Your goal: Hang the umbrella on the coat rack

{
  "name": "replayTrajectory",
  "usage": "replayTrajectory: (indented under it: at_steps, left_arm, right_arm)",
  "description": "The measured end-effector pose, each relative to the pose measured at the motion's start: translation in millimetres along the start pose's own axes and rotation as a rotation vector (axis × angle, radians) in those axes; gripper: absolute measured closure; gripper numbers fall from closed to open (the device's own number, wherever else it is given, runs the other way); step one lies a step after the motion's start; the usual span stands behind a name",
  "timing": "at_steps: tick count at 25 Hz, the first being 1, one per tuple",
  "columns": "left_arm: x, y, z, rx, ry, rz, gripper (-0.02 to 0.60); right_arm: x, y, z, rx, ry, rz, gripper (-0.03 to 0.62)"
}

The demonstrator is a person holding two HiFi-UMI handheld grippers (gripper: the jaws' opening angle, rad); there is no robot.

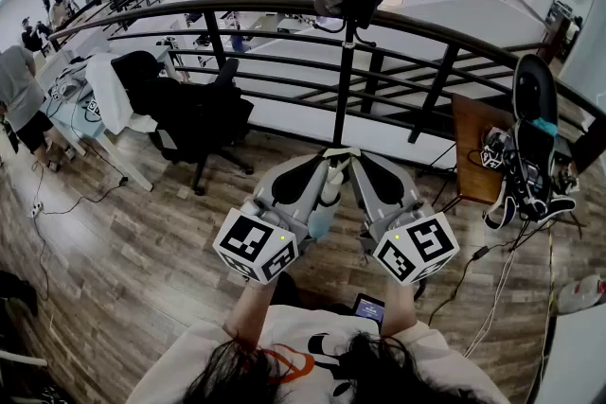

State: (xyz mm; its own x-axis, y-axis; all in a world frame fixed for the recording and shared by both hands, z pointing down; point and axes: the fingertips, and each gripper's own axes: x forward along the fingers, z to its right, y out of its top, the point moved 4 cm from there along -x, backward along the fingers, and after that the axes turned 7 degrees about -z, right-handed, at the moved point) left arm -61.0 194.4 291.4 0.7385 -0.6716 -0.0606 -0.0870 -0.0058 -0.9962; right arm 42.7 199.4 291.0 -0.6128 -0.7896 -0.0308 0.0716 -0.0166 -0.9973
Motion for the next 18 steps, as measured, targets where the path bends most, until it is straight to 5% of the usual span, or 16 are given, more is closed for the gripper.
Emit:
replayTrajectory:
  at_steps: [18]
  left_arm:
    - [22,-17,16,-0.034,-0.013,-0.04,0.581]
  right_arm:
    - [-11,-11,18,0.038,0.037,0.002,0.566]
